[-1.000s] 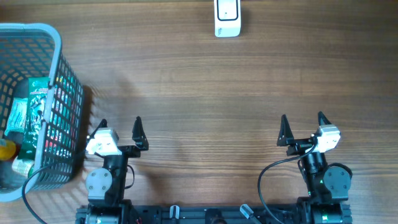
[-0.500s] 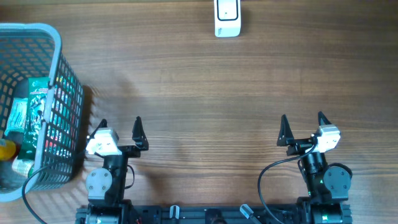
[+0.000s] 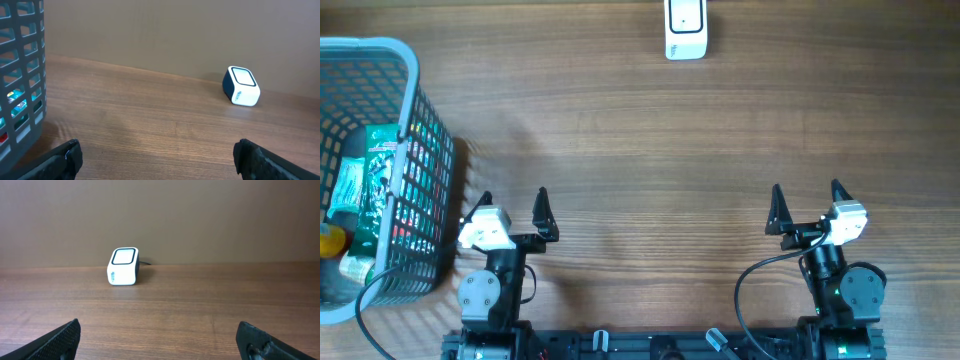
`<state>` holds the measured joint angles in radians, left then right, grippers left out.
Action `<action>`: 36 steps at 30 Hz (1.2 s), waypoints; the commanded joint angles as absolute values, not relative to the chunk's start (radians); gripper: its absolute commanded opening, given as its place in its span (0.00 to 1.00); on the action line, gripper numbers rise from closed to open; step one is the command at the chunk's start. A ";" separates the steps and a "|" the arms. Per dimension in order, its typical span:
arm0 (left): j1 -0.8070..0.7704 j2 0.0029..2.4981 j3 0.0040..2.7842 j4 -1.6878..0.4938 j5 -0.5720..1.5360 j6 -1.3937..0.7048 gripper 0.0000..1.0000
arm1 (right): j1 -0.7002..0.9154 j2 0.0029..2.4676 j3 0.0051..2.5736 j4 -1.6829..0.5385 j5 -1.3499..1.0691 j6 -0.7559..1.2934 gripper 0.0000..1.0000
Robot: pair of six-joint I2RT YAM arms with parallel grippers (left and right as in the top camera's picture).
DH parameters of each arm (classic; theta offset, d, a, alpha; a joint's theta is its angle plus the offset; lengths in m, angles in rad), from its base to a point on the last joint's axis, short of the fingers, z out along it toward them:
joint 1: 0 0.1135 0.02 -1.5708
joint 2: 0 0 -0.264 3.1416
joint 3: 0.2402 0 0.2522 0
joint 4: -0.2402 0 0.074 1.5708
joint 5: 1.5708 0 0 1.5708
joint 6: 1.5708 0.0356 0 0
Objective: Scan the item barcode
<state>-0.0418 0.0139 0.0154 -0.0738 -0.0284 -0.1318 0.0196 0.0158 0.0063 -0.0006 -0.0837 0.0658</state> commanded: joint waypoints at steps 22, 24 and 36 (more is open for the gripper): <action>-0.035 0.007 0.009 -0.071 0.107 -0.121 1.00 | 0.015 0.018 0.006 0.001 -0.070 0.055 1.00; -0.035 0.007 0.014 -0.078 0.119 -0.131 1.00 | 0.015 0.018 0.006 0.001 -0.070 0.055 1.00; -0.035 0.007 0.249 -0.384 0.123 -0.146 1.00 | 0.015 0.018 0.006 0.001 -0.070 0.055 1.00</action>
